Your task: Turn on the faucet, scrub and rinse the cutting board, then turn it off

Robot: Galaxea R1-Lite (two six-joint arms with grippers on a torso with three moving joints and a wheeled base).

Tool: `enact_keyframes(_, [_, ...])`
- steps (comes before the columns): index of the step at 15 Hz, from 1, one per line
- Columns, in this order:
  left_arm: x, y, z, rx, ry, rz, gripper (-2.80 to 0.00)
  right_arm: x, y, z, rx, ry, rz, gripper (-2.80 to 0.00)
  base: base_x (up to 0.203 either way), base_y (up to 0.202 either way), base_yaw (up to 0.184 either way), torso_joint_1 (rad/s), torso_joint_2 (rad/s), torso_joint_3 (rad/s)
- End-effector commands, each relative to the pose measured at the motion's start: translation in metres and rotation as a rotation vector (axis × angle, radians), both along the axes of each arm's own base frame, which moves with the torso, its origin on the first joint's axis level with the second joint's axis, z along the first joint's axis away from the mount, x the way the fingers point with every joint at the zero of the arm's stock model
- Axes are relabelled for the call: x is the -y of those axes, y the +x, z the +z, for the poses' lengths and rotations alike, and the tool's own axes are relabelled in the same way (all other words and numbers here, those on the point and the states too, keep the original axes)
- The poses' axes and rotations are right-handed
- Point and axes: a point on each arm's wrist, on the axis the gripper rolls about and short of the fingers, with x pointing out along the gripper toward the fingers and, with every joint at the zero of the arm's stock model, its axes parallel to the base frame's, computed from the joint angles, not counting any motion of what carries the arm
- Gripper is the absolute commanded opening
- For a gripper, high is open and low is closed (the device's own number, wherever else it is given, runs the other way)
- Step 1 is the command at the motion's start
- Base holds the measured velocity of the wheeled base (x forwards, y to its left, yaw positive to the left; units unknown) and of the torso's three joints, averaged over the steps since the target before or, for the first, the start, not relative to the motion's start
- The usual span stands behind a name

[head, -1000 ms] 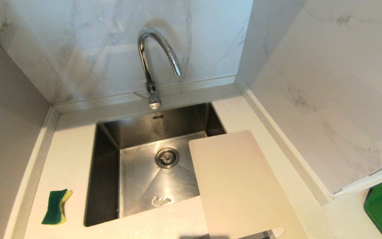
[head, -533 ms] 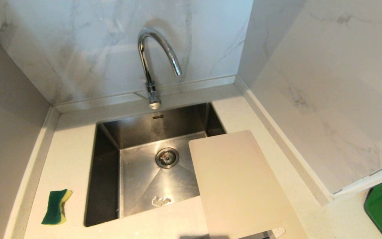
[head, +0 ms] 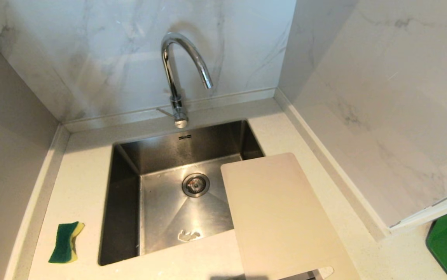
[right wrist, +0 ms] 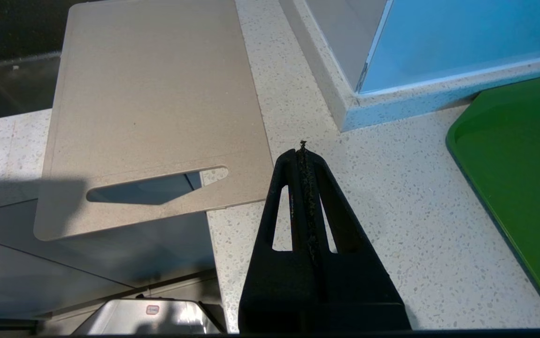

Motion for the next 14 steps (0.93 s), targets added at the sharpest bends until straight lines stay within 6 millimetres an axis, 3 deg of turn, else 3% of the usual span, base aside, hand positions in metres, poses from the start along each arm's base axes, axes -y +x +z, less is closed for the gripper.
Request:
enact_keyframes(1, [0.0000,0.0002,-0.0004,-0.002,0.000,0.000,-2.80,0.0000,0.0001,-0.0003,-0.001,0.000,0.001,-2.80,0.000,0.000,0.000,0.000,0.00,0.000])
enact_keyframes(14, [0.0000,0.0002,-0.0004,-0.002,0.000,0.000,-2.80,0.0000,0.0001,-0.0004,-0.001,0.001,-0.001,-2.80,0.000,0.000,0.000,0.000,0.00,0.000])
